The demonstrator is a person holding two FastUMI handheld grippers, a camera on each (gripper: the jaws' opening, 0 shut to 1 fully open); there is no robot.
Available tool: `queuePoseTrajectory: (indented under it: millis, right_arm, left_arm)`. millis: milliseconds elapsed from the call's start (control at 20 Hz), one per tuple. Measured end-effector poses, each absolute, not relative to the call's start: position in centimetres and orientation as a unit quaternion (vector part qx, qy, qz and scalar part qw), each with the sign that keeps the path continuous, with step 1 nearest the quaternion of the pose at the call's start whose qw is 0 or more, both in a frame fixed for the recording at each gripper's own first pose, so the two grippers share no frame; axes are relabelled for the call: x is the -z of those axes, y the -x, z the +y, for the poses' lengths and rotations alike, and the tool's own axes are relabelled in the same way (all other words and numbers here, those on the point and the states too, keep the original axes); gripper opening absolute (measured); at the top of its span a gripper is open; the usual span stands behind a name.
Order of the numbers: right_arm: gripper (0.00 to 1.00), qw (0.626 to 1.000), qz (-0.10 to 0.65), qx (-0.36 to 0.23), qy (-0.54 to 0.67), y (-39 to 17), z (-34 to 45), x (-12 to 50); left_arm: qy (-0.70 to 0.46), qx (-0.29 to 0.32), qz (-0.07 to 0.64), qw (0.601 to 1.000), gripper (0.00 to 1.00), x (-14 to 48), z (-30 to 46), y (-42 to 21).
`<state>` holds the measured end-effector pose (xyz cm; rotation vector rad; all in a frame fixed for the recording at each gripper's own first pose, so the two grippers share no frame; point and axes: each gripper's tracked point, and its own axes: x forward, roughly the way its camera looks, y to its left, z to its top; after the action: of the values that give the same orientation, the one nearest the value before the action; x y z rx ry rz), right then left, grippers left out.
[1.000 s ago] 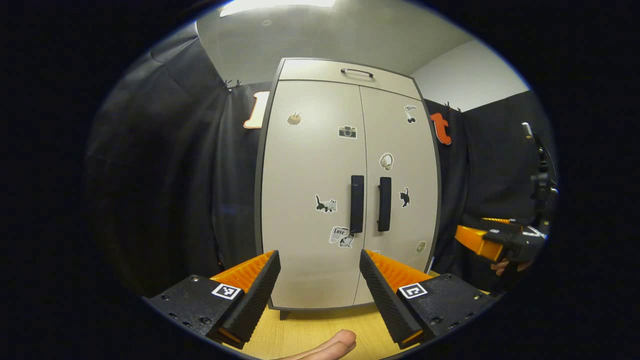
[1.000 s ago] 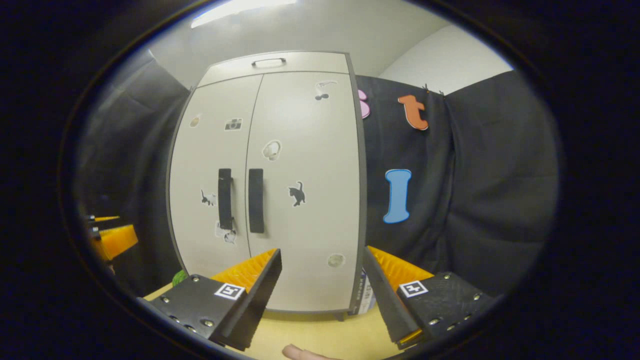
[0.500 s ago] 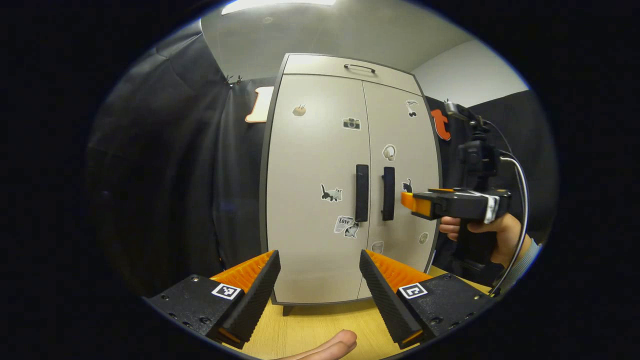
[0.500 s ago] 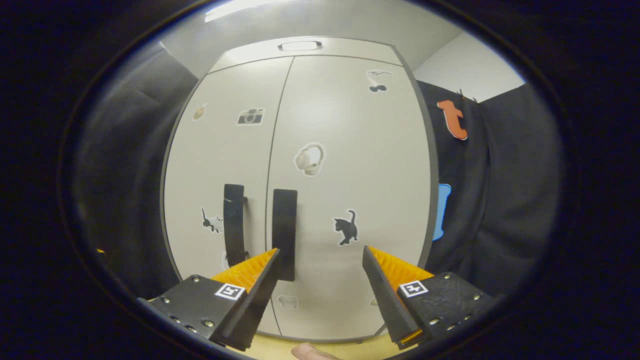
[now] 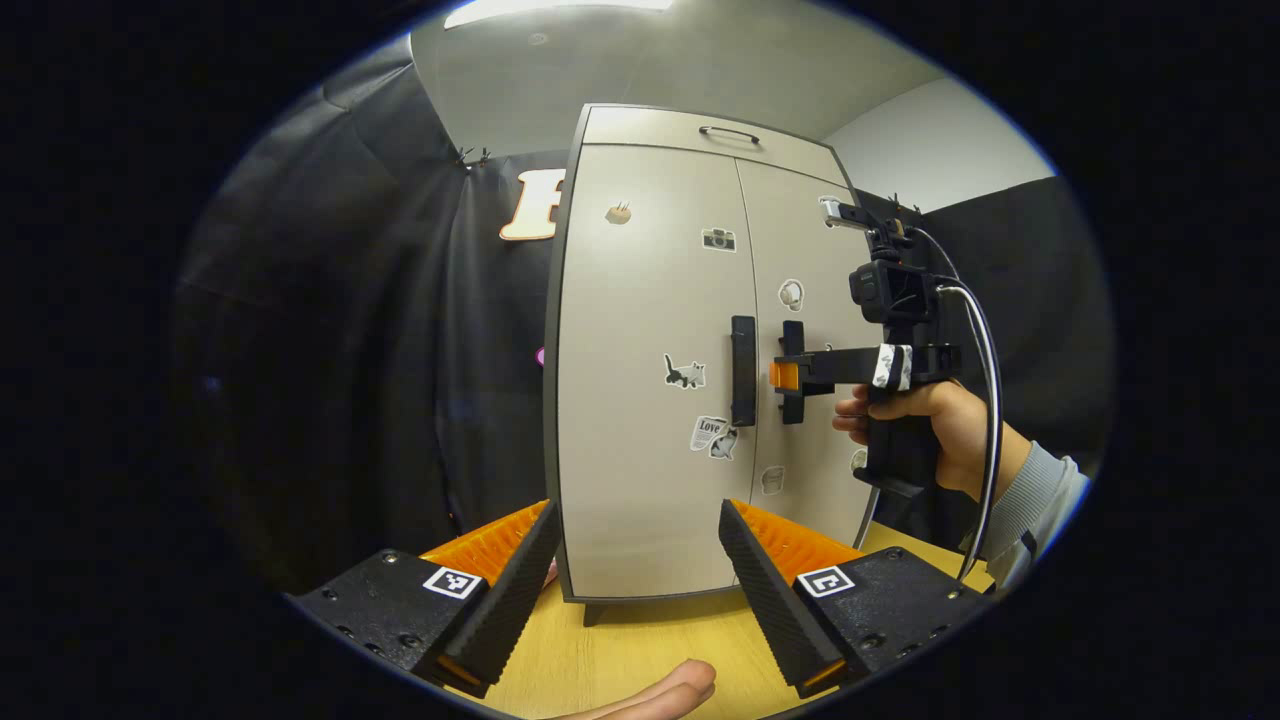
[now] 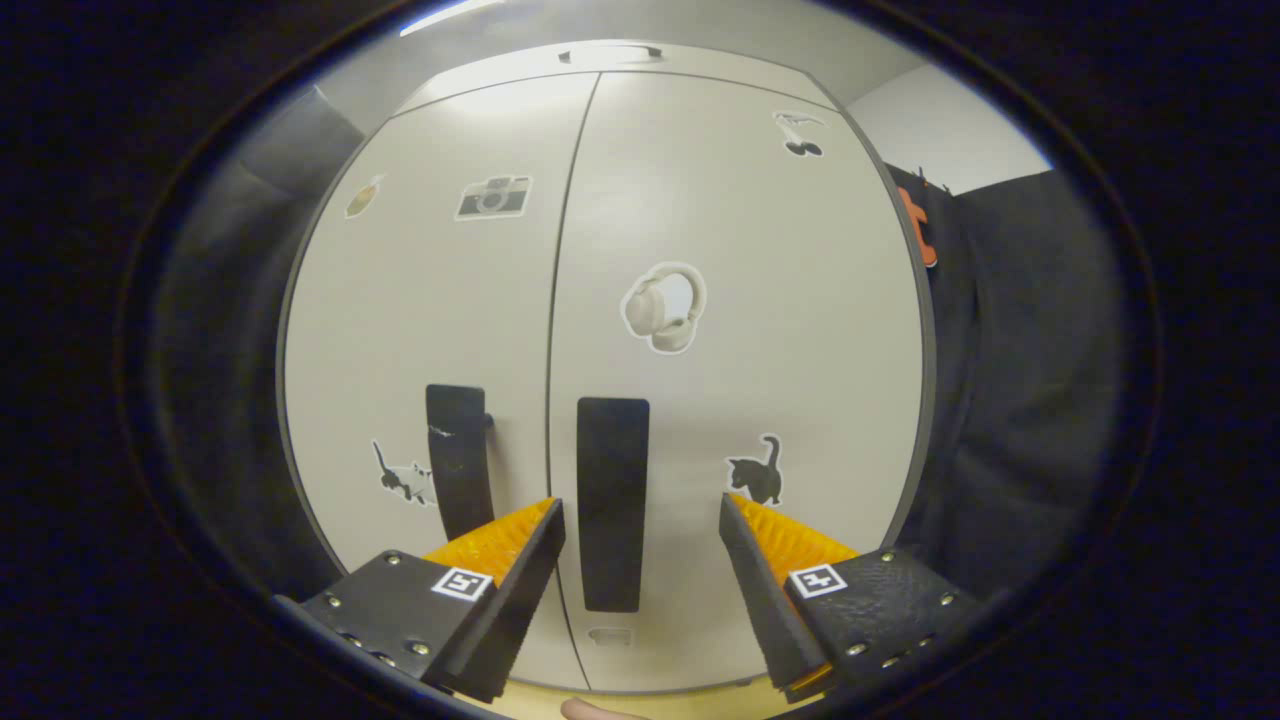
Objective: Open the right door of the double-door shoe cabinet with the right hand, and open the left door with the left hand.
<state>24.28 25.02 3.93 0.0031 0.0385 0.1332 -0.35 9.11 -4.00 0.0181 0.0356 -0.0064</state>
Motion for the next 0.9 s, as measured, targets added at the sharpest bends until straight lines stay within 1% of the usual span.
queuePoseTrajectory:
  millis: [50, 150, 200, 250, 300, 350, 400, 450, 500, 550, 600, 750, 900]
  right_arm:
    - [0.87, 0.998, 0.022, -0.064, -0.010, -24.6, 25.1, -3.8]
    - [0.73, 0.995, 0.031, -0.085, -0.042, -24.9, 26.2, -3.4]
    - [0.53, 0.994, 0.042, -0.088, -0.053, -25.0, 26.4, -3.1]
    - [0.48, 0.993, 0.049, -0.089, -0.060, -25.1, 26.5, -2.9]
    - [0.50, 0.993, 0.043, -0.091, -0.061, -25.4, 26.7, -3.1]
    - [0.48, 0.993, 0.047, -0.092, -0.057, -24.9, 26.6, -3.1]
    - [0.44, 0.994, 0.043, -0.092, -0.051, -25.4, 26.8, -3.0]
    - [0.37, 0.994, 0.040, -0.091, -0.040, -24.9, 26.7, -3.3]
    - [0.34, 0.994, 0.040, -0.092, -0.036, -26.2, 27.1, -2.6]
    - [0.22, 0.994, 0.038, -0.091, -0.034, -24.9, 26.9, -3.2]
    - [0.23, 0.994, 0.046, -0.093, -0.033, -24.9, 26.9, -2.9]
    - [0.23, 0.992, 0.056, -0.103, -0.037, -24.3, 26.7, -3.0]
    - [0.23, 0.991, 0.050, -0.116, -0.031, -23.5, 26.5, -3.2]
  left_arm:
    - [-0.009, 0.001, 0.018, 1.000, 0.99, 4.0, 9.4, 0.4]
    - [-0.008, 0.001, 0.018, 1.000, 0.99, 4.2, 9.9, 0.6]
    - [-0.008, 0.000, 0.018, 1.000, 0.99, 4.3, 10.0, 0.6]
    - [-0.008, 0.000, 0.019, 1.000, 0.99, 4.4, 10.2, 0.7]
    - [-0.008, 0.000, 0.021, 1.000, 0.99, 4.5, 10.3, 0.7]
    - [-0.007, -0.002, 0.022, 1.000, 0.99, 4.6, 10.5, 0.6]
    - [-0.006, -0.006, 0.023, 1.000, 0.99, 4.7, 10.7, 0.6]
    - [-0.004, -0.010, 0.024, 1.000, 0.99, 4.7, 10.8, 0.5]
    - [-0.003, -0.013, 0.025, 1.000, 0.99, 4.8, 11.0, 0.4]
    - [-0.002, -0.016, 0.027, 0.999, 0.99, 4.9, 11.1, 0.4]
    - [-0.002, -0.019, 0.029, 0.999, 0.99, 5.0, 11.3, 0.3]
    - [-0.006, -0.025, 0.031, 0.999, 0.99, 4.9, 11.5, 0.4]
    - [-0.011, -0.029, 0.024, 0.999, 0.99, 4.3, 11.4, 0.3]
